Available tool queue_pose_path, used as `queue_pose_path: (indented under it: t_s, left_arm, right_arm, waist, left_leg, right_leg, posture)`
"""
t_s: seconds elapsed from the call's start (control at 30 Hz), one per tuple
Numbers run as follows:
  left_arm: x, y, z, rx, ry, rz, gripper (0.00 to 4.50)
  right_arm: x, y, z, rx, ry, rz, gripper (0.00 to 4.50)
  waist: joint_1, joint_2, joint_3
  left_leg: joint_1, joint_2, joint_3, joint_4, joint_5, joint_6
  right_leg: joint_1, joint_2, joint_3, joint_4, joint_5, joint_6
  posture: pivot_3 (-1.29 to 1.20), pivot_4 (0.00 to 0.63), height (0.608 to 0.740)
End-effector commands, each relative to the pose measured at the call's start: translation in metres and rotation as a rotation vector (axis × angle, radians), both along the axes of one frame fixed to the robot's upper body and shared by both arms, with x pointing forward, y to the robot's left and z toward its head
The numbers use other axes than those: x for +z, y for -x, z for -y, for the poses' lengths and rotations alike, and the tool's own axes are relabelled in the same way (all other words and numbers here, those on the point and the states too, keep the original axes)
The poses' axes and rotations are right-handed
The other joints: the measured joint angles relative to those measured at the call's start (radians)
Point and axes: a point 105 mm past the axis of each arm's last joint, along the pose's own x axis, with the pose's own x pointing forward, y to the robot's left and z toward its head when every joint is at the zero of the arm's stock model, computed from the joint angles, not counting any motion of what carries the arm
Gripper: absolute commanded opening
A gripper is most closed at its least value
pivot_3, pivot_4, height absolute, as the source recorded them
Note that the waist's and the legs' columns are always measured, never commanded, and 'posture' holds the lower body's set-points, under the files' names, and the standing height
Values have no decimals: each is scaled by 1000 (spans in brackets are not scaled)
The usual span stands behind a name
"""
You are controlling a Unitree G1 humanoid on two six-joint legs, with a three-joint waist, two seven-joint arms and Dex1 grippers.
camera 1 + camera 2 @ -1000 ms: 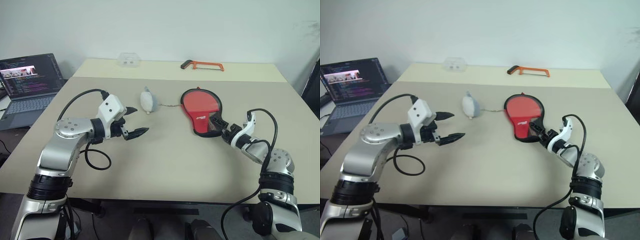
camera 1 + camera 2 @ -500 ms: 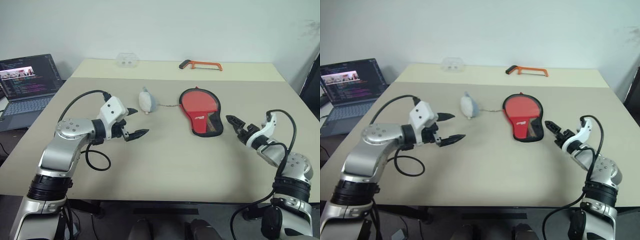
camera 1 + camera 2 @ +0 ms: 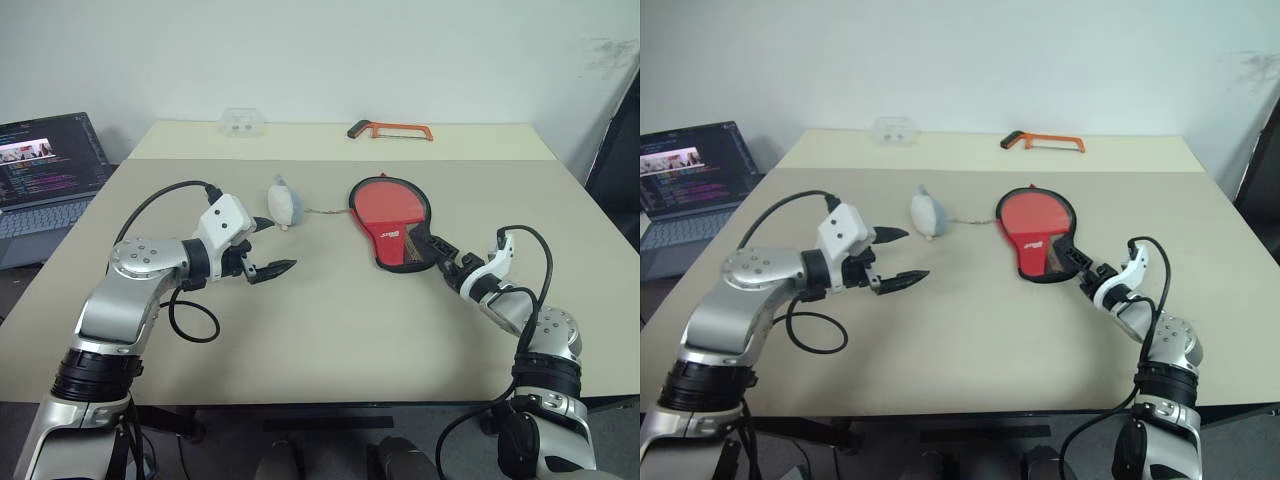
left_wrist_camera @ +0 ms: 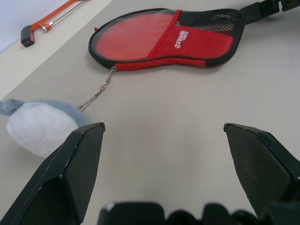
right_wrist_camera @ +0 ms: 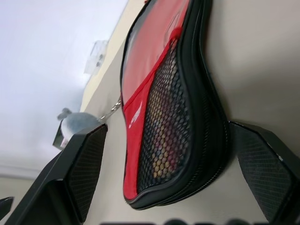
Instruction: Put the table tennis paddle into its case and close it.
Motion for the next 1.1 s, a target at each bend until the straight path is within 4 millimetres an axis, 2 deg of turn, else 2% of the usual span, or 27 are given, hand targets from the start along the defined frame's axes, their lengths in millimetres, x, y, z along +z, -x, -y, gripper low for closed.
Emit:
queue_pose_path:
  t_s: [0.03, 0.27, 0.3, 0.33, 0.43, 0.63, 0.77, 0.8, 0.97, 1.1]
  left_arm:
    - [12, 3, -2, -2, -24, 59, 4447]
    - [10, 3, 0, -3, -23, 56, 4447]
    - [10, 3, 0, -3, -23, 56, 4447]
    - [10, 2, 0, -2, -24, 56, 4484]
    - [10, 2, -1, 0, -27, 56, 4500]
    - [9, 2, -2, 6, -29, 56, 4500]
    - [9, 2, -1, 3, -27, 55, 4500]
    - [9, 3, 0, 2, -28, 54, 4500]
    - [7, 3, 0, 0, -30, 51, 4500]
    - [6, 2, 1, -4, -35, 47, 4500]
  right_arm:
    - [15, 1, -18, 70, -33, 50, 4500]
    - [15, -1, -24, 71, -33, 43, 4500]
    - [11, -2, -23, 62, -23, 24, 4500]
    - [5, -4, -22, 50, -9, 1, 4320]
    - [-2, -6, -21, 36, 18, -31, 3599]
    - [-8, -7, -19, 32, 36, -48, 1404]
    - [-8, -7, -18, 35, 45, -51, 196]
    - [-9, -6, -17, 37, 46, -52, 11]
    - [-11, 4, -25, 93, 58, -63, 11]
    - [-19, 22, -37, 178, 95, -89, 11]
  waist:
    - [0, 0, 0]
    - [0, 0, 0]
    - [0, 0, 0]
    - [0, 0, 0]
    - [0, 0, 0]
    - [0, 0, 0]
    - [0, -4, -3]
    - [0, -5, -3]
    - [3, -5, -3]
    - [5, -5, -3]
  left_leg:
    - [0, 0, 0, 0, 0, 0]
    - [0, 0, 0, 0, 0, 0]
    - [0, 0, 0, 0, 0, 0]
    - [0, 0, 0, 0, 0, 0]
    - [0, 0, 0, 0, 0, 0]
    - [0, 0, 0, 0, 0, 0]
    - [2, 0, 0, 1, 0, 0]
    - [4, 0, 0, 1, 0, 0]
    - [10, 0, 1, 0, 0, 0]
    - [11, 0, 0, -6, 0, 0]
  right_leg:
    - [0, 0, 0, 0, 0, 0]
    - [0, 0, 0, 0, 0, 0]
    - [0, 0, 0, 0, 0, 0]
    - [0, 0, 0, 0, 0, 0]
    - [0, 0, 0, 0, 0, 0]
    - [0, 0, 0, 0, 0, 0]
    - [2, 0, 0, 0, 0, 1]
    - [4, 0, 1, -1, 0, 1]
    - [10, -1, 1, -2, -2, 4]
    - [10, -1, 0, -4, -2, 1]
  posture:
    - [0, 150, 740]
    - [0, 150, 740]
    - [0, 150, 740]
    - [0, 150, 740]
    - [0, 150, 740]
    - [0, 150, 740]
    - [0, 150, 740]
    - [0, 150, 740]
    - [0, 150, 740]
    - [0, 150, 740]
